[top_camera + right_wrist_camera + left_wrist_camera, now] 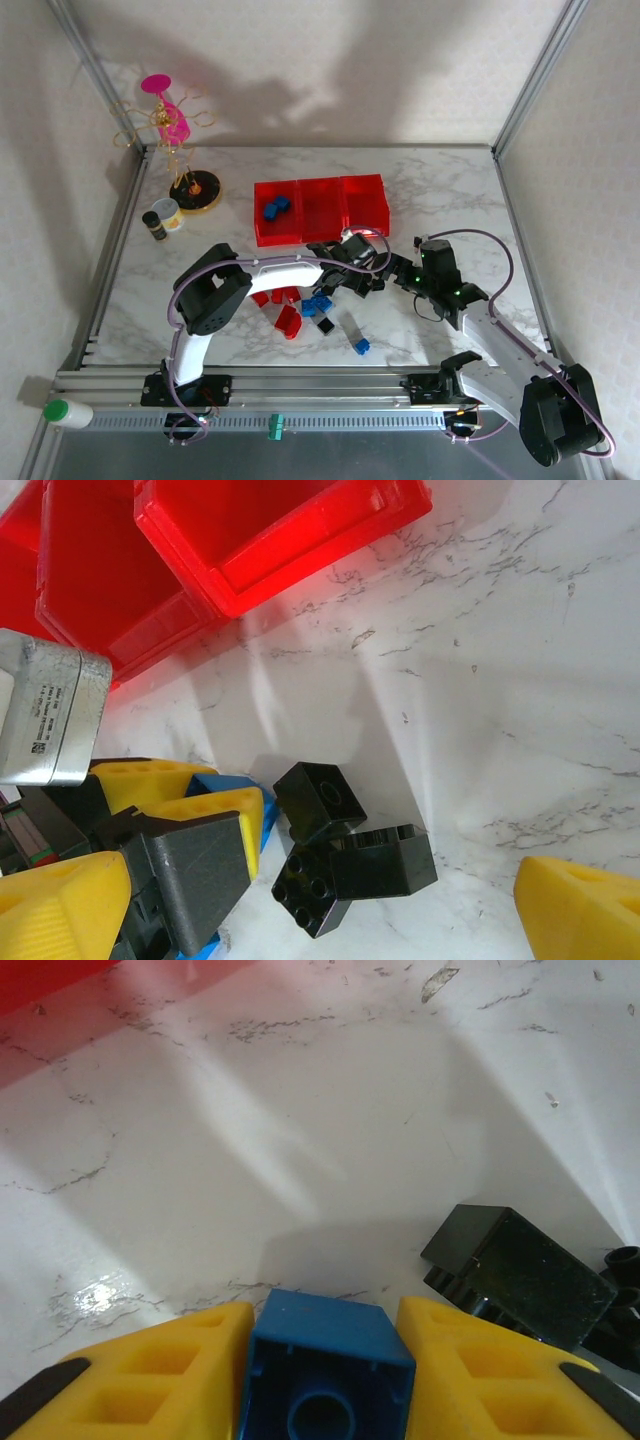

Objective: Sort the legos into containers by color
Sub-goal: Pick up the lego from the center of the table, then place the lego in the container.

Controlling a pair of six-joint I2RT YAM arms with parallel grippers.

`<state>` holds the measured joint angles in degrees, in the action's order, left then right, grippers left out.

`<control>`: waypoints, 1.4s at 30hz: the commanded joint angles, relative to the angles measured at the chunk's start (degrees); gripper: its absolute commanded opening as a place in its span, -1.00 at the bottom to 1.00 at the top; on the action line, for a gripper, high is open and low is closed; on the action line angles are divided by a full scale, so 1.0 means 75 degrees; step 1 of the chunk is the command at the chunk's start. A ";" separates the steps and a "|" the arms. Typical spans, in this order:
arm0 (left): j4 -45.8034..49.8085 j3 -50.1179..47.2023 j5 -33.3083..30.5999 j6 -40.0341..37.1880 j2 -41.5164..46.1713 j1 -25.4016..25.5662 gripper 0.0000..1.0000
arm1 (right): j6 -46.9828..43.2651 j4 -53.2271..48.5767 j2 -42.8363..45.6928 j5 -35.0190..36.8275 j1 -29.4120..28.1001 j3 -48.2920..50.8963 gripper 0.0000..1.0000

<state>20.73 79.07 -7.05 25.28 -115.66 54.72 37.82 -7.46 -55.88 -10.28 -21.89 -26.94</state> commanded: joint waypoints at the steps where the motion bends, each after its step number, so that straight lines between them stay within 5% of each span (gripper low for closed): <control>1: 0.0187 0.0139 -0.0240 -0.0041 0.0427 0.0027 -0.26 | -0.0299 0.0225 0.0029 -0.0144 0.0047 -0.0171 0.97; 16: 0.0032 -0.0722 -0.1123 0.0196 0.2608 -0.0418 -0.31 | -0.0899 0.1438 0.0041 -0.1120 0.0013 -0.0447 0.97; 23: -0.0250 -0.1084 -0.1310 0.0321 0.3206 -0.1493 -0.34 | -0.0824 0.2321 -0.0772 -0.1276 -0.0313 -0.0742 0.98; 34: -0.0414 -0.0108 -0.1385 0.0590 0.1815 -0.2932 -0.34 | -0.0427 0.3478 -0.2102 -0.1181 -0.0859 -0.1135 0.98; 42: -0.0427 0.0692 -0.1379 0.0594 0.0730 -0.3392 -0.29 | -0.0582 0.3363 -0.2304 -0.1050 -0.0892 -0.1314 0.98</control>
<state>17.43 81.12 -16.36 28.80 -108.25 30.02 33.85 16.82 -72.66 -18.22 -28.16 -34.94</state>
